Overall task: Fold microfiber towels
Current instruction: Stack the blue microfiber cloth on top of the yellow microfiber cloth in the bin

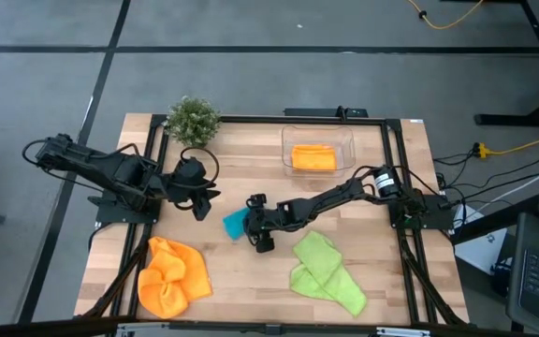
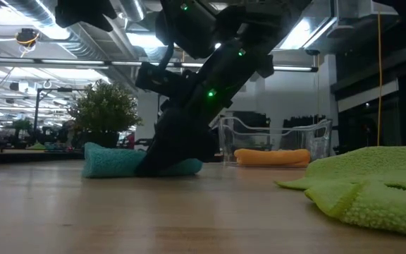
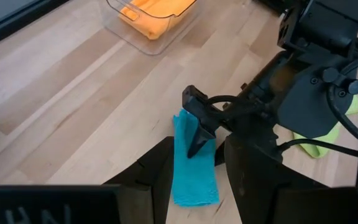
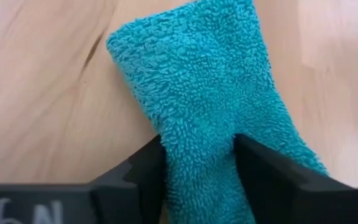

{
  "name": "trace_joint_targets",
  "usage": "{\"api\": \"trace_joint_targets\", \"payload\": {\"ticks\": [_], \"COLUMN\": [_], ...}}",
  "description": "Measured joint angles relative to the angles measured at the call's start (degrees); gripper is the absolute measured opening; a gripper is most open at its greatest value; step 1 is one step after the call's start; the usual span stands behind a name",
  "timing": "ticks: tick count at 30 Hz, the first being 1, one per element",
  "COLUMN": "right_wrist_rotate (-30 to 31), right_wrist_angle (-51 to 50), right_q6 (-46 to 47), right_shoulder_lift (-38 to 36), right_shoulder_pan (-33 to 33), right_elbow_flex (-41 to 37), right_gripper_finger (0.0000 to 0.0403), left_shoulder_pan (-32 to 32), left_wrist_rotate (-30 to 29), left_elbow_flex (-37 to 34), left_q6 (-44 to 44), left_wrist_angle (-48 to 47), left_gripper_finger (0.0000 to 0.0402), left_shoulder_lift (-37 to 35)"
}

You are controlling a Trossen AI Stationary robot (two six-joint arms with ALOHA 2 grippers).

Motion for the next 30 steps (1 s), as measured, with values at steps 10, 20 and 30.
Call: {"api": "trace_joint_targets", "payload": {"ticks": [10, 20, 30], "right_wrist_rotate": [1.3, 5.6, 7.6], "right_wrist_angle": [-0.5, -5.6, -22.3], "right_q6": [5.8, 8.5, 11.8], "right_shoulder_lift": [0.1, -2.1, -19.4], "right_shoulder_pan": [-0.1, -1.3, -5.1], "right_elbow_flex": [-0.1, -0.4, -0.5], "right_gripper_finger": [0.0074, 0.0022, 0.0022], "left_shoulder_pan": [0.0, 0.0, -0.3], "left_wrist_rotate": [0.0, 0.0, 0.0], "left_elbow_flex": [0.0, 0.0, 0.0], "left_q6": [0.0, -0.2, -0.2], "left_wrist_angle": [-2.3, -2.0, -1.8], "left_gripper_finger": [0.0135, 0.0135, 0.0135], "left_shoulder_lift": [0.6, 4.6, 5.9]}}
